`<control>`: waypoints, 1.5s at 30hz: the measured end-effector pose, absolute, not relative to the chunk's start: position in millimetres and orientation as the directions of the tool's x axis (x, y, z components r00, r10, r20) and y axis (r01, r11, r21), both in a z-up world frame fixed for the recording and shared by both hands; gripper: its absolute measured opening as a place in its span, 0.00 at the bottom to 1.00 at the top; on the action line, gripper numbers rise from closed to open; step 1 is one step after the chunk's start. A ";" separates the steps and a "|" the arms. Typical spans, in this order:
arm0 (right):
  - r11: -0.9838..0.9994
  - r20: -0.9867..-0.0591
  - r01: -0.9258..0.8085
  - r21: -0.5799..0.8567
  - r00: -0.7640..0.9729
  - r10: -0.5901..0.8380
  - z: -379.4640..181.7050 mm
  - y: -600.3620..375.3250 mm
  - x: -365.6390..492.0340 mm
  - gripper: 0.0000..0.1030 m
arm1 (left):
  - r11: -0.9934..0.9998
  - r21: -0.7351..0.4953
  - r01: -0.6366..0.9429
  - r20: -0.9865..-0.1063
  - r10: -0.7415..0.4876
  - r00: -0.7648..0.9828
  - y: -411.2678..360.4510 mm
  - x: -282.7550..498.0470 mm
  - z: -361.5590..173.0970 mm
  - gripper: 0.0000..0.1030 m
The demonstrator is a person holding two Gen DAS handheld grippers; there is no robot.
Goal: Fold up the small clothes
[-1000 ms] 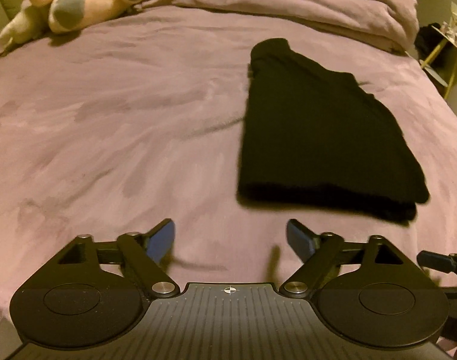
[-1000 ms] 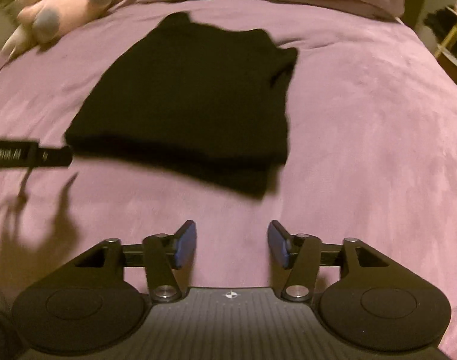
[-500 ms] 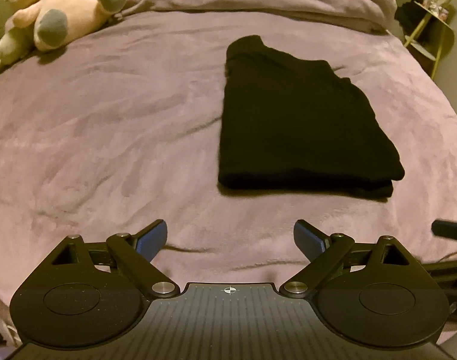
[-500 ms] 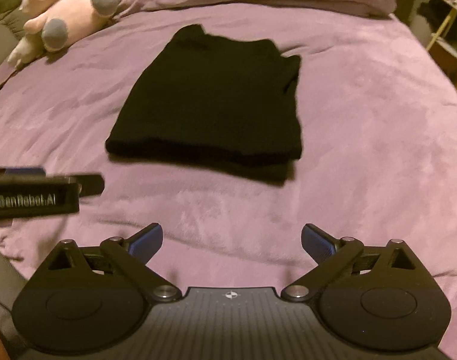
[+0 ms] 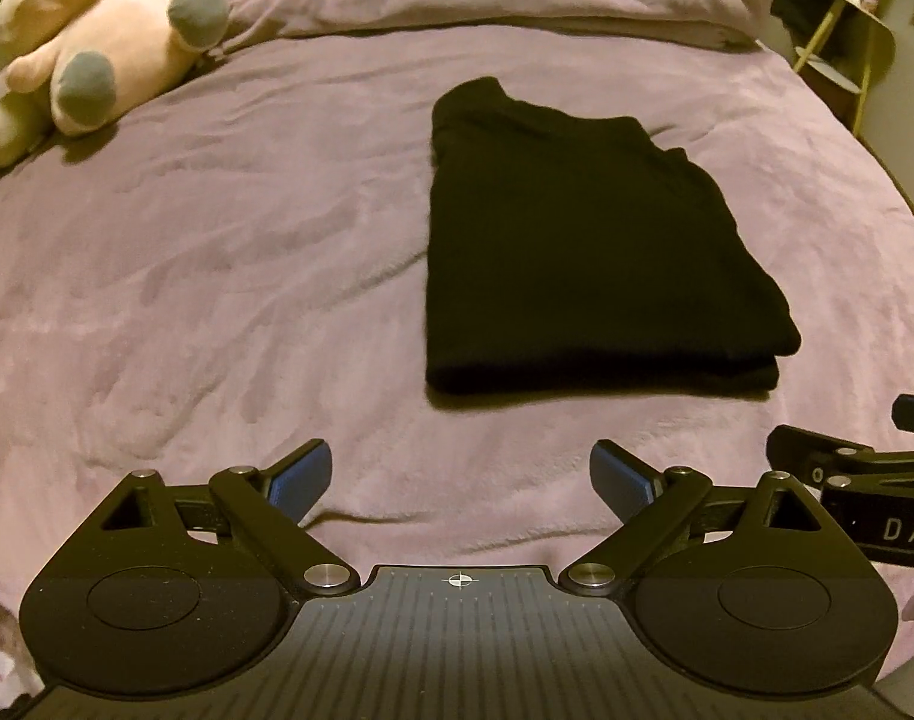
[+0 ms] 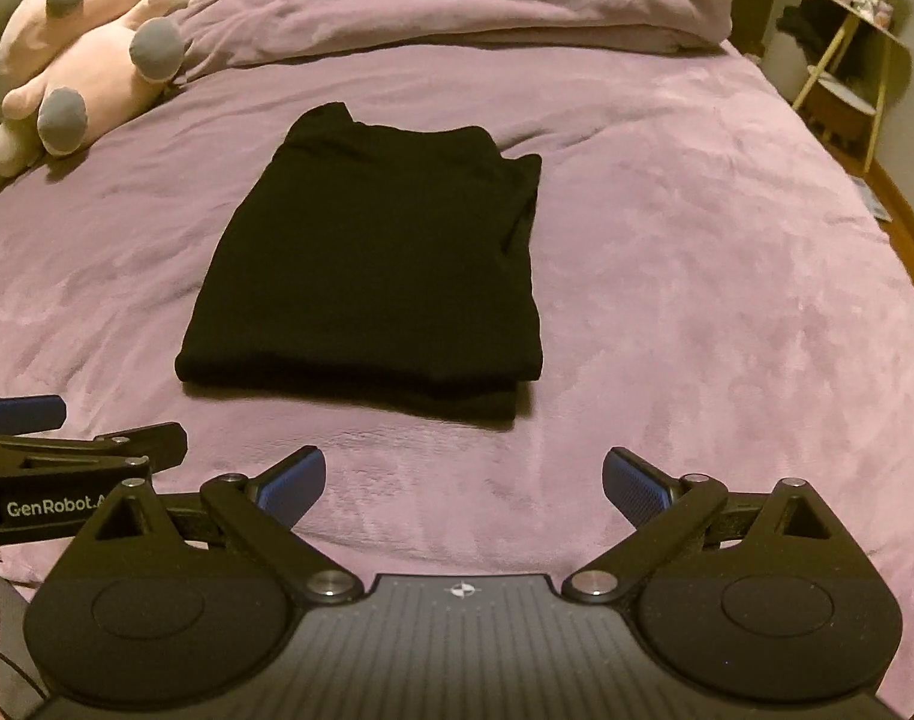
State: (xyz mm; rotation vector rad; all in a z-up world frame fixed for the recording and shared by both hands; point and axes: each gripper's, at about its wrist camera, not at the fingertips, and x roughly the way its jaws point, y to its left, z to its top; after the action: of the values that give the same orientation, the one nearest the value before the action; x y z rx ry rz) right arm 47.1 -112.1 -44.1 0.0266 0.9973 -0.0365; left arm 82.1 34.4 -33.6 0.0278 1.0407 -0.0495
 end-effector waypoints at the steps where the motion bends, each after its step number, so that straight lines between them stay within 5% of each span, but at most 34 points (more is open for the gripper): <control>1: 0.999 -0.842 0.050 0.008 0.540 -0.020 -44.1 -112.9 47.7 0.96 | 0.999 -0.002 0.054 -0.864 -0.029 0.502 34.2 82.5 -34.1 0.94; 45: 0.997 -0.855 0.075 0.007 0.517 -0.033 -41.2 -114.6 49.3 0.96 | 0.997 -0.004 0.073 -0.875 -0.039 0.482 30.2 84.2 -34.5 0.94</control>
State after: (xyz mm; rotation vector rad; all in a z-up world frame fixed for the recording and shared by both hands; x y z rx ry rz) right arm 49.3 -114.6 -41.2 0.0450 1.0252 -0.0648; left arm 84.2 30.2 -34.5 0.0354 1.0655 -0.0680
